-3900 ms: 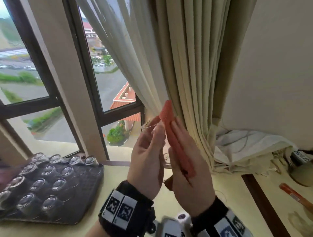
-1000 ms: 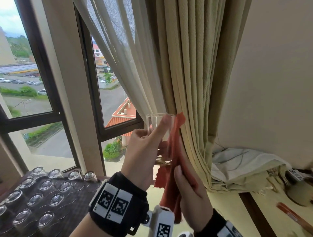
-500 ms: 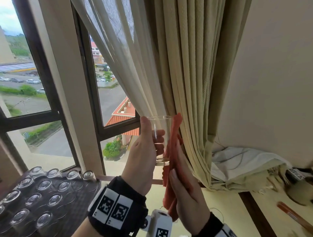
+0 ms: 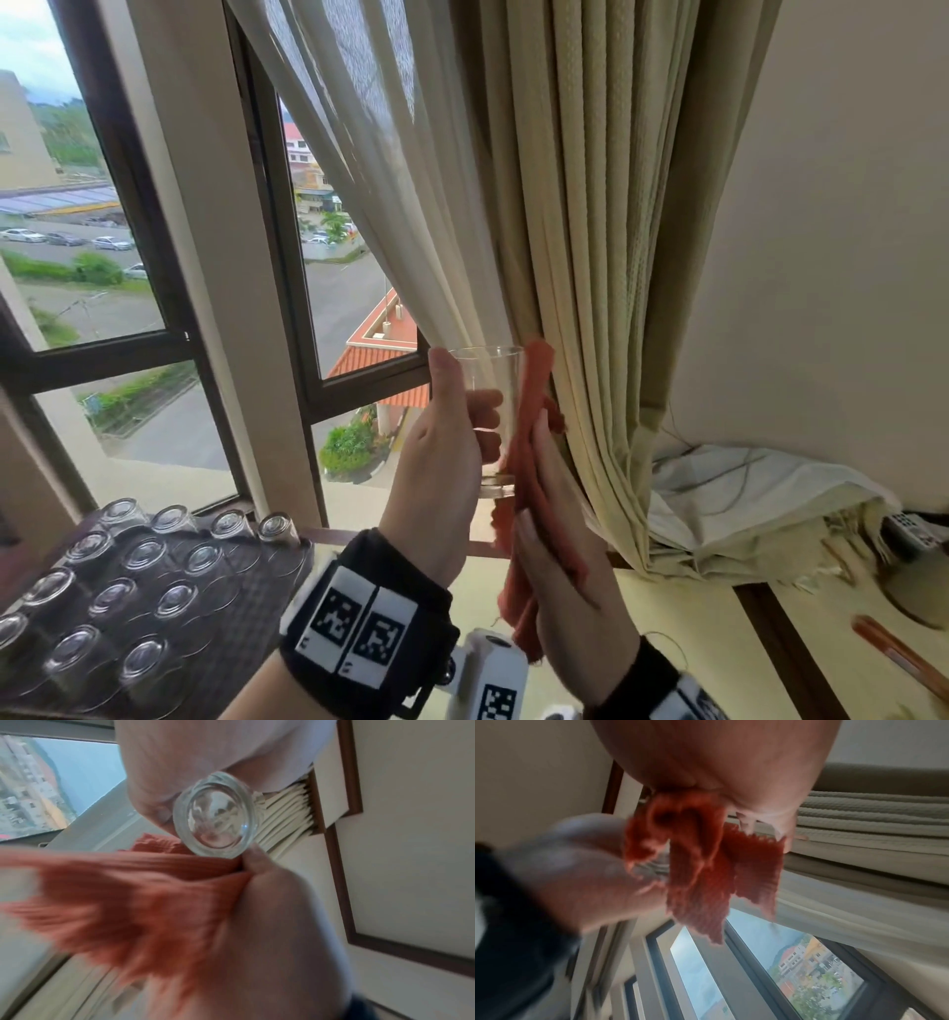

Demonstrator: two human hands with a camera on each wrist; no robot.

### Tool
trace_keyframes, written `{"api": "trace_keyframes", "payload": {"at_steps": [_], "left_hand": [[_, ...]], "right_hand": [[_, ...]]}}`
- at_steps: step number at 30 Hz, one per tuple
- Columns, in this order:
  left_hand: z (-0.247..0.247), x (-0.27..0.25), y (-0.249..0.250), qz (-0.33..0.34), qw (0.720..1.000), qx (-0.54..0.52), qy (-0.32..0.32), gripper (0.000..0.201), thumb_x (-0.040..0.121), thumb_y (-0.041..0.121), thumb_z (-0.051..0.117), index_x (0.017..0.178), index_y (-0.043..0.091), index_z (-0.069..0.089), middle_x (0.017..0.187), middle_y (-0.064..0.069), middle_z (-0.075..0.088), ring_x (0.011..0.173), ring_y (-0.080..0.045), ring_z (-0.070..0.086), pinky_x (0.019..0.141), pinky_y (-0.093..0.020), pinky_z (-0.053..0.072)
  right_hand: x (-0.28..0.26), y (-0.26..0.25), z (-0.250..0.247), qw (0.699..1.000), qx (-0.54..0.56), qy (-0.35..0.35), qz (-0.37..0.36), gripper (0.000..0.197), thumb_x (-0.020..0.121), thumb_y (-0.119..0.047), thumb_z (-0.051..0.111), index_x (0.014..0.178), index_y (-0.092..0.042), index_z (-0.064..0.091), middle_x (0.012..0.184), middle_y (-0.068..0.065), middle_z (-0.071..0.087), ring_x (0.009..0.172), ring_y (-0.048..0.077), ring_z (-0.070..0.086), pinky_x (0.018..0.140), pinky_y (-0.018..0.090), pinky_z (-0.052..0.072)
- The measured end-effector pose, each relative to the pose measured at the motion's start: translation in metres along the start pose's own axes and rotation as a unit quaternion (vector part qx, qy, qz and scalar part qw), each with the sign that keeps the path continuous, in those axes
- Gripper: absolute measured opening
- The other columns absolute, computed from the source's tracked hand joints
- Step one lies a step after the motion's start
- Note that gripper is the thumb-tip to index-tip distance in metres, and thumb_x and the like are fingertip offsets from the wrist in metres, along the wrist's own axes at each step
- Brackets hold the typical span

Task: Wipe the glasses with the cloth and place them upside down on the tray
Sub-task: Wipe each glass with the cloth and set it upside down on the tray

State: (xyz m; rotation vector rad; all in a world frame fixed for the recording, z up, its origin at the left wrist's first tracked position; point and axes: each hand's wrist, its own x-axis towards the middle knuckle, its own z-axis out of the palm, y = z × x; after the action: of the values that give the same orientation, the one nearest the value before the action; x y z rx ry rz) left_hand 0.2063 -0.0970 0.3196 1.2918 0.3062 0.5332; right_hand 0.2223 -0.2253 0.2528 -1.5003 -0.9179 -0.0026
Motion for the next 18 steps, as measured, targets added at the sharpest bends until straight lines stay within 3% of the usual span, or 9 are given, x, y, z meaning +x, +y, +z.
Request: {"api": "trace_keyframes", "payload": {"at_steps": [2, 4, 6, 9, 10, 11, 13, 15, 18], "left_hand": [[0.004, -0.006, -0.002, 0.01, 1.0, 0.008, -0.014, 0.082, 0.101, 0.074, 0.023, 0.102, 0.013, 0.078, 0.075, 0.003, 0.077, 0.069, -0.007, 0.073, 0.064, -0.023, 0.057], [0.011, -0.013, -0.003, 0.03, 0.999, 0.009, -0.023, 0.076, 0.103, 0.067, 0.023, 0.092, 0.017, 0.079, 0.071, 0.004, 0.077, 0.064, -0.003, 0.072, 0.061, -0.018, 0.056], [0.017, -0.015, -0.003, 0.038, 0.999, -0.007, -0.02, 0.076, 0.098, 0.073, 0.026, 0.093, 0.018, 0.079, 0.073, 0.006, 0.077, 0.068, -0.005, 0.073, 0.066, -0.021, 0.056], [0.016, -0.008, 0.0, 0.038, 0.999, -0.035, 0.001, 0.097, 0.074, 0.101, 0.036, 0.106, 0.018, 0.075, 0.076, 0.008, 0.07, 0.076, -0.014, 0.069, 0.077, -0.033, 0.058], [0.014, -0.004, 0.0, 0.039, 0.999, -0.025, 0.003, 0.106, 0.064, 0.107, 0.042, 0.11, 0.017, 0.073, 0.083, 0.0, 0.071, 0.081, -0.022, 0.07, 0.083, -0.039, 0.061], [0.012, 0.0, 0.001, 0.039, 0.999, -0.014, 0.003, 0.113, 0.054, 0.109, 0.053, 0.115, 0.016, 0.07, 0.095, -0.008, 0.074, 0.088, -0.027, 0.073, 0.089, -0.044, 0.063], [0.008, 0.006, 0.004, 0.031, 0.999, -0.021, 0.0, 0.12, 0.039, 0.099, 0.077, 0.124, 0.015, 0.062, 0.113, -0.011, 0.074, 0.099, -0.024, 0.077, 0.092, -0.043, 0.063], [0.002, 0.012, 0.006, 0.015, 0.999, -0.032, 0.013, 0.115, 0.038, 0.083, 0.09, 0.128, 0.02, 0.057, 0.111, -0.003, 0.074, 0.091, -0.013, 0.075, 0.081, -0.033, 0.061], [0.001, 0.013, 0.006, 0.006, 0.999, -0.031, 0.015, 0.087, 0.057, 0.067, 0.088, 0.123, 0.02, 0.056, 0.076, 0.007, 0.077, 0.068, -0.008, 0.072, 0.068, -0.029, 0.058]], "right_hand": [[0.015, -0.005, -0.002, 0.994, 0.077, 0.036, 0.071, 0.053, 0.104, -0.042, 0.048, 0.156, -0.051, 0.04, 0.143, 0.011, 0.063, 0.101, 0.031, 0.072, 0.096, 0.064, 0.057], [0.031, -0.011, -0.008, 0.986, 0.128, 0.065, 0.079, 0.041, 0.107, -0.037, 0.049, 0.147, -0.031, 0.058, 0.131, 0.004, 0.073, 0.113, 0.021, 0.073, 0.106, 0.054, 0.054], [0.04, -0.019, -0.01, 0.985, 0.137, 0.077, 0.068, 0.039, 0.107, -0.037, 0.05, 0.14, -0.023, 0.063, 0.128, -0.002, 0.075, 0.12, 0.015, 0.07, 0.104, 0.04, 0.053], [0.032, -0.019, -0.008, 0.992, 0.092, 0.077, 0.035, 0.057, 0.095, -0.064, 0.061, 0.134, -0.023, 0.066, 0.104, -0.007, 0.072, 0.089, 0.003, 0.069, 0.078, 0.025, 0.057], [0.026, -0.018, -0.006, 0.996, 0.066, 0.061, 0.014, 0.054, 0.096, -0.063, 0.06, 0.135, -0.026, 0.065, 0.108, 0.001, 0.068, 0.093, 0.006, 0.068, 0.081, 0.024, 0.057], [0.019, -0.017, -0.005, 0.999, 0.031, 0.033, -0.022, 0.049, 0.103, -0.053, 0.054, 0.147, -0.032, 0.057, 0.131, 0.005, 0.063, 0.117, 0.012, 0.065, 0.096, 0.026, 0.055], [0.008, -0.006, -0.001, 0.996, -0.03, -0.018, -0.08, 0.056, 0.109, -0.031, 0.044, 0.163, -0.032, 0.03, 0.171, -0.007, 0.029, 0.158, 0.013, 0.027, 0.126, 0.03, 0.028], [0.003, 0.008, 0.002, 0.996, -0.033, -0.024, -0.073, 0.06, 0.108, -0.031, 0.042, 0.165, -0.036, 0.025, 0.174, -0.015, 0.017, 0.162, 0.01, 0.011, 0.132, 0.036, 0.015], [0.008, 0.016, 0.001, 0.999, 0.043, 0.002, -0.018, 0.059, 0.108, -0.03, 0.047, 0.161, -0.049, 0.028, 0.166, -0.025, 0.033, 0.157, 0.002, 0.025, 0.13, 0.034, 0.023]]}}
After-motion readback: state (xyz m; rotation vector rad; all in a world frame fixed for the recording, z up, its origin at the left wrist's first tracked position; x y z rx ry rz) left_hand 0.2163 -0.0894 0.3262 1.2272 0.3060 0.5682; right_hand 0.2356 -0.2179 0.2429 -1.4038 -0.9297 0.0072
